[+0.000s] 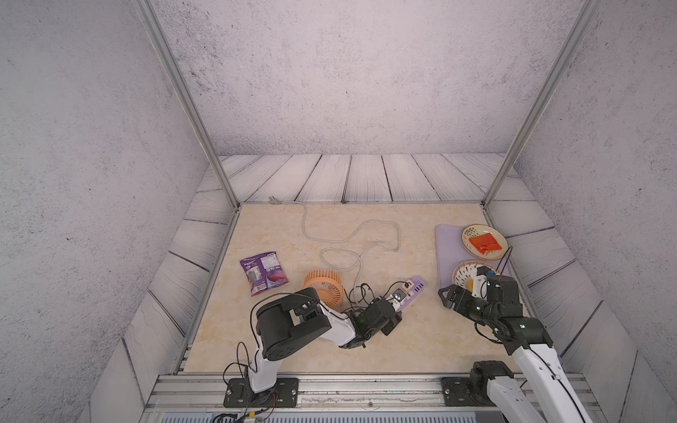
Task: Unplug the desk fan from the power strip
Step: Adjust the socket at the center of the board.
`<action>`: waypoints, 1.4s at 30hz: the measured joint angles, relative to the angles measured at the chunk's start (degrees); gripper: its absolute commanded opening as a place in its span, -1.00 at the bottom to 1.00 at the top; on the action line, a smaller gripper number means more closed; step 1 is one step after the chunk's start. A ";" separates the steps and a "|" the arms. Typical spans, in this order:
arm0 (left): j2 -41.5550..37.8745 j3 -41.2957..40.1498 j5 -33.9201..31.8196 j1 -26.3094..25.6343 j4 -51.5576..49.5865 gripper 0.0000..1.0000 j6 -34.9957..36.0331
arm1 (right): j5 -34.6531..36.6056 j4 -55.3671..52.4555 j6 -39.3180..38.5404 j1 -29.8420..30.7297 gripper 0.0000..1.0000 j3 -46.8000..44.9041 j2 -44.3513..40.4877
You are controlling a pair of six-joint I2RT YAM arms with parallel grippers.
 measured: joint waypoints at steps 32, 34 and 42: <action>-1.86 -3.65 9.29 1.53 2.60 -0.11 -1.64 | 6.45 14.08 -2.64 17.31 0.61 -0.09 16.44; -1.88 -3.72 9.38 1.60 2.73 0.15 -1.64 | 6.78 14.80 -2.78 17.64 0.61 -0.13 17.62; -1.86 -6.16 9.38 1.60 6.29 0.44 -1.66 | 7.87 15.67 -2.78 17.64 0.61 -1.09 16.35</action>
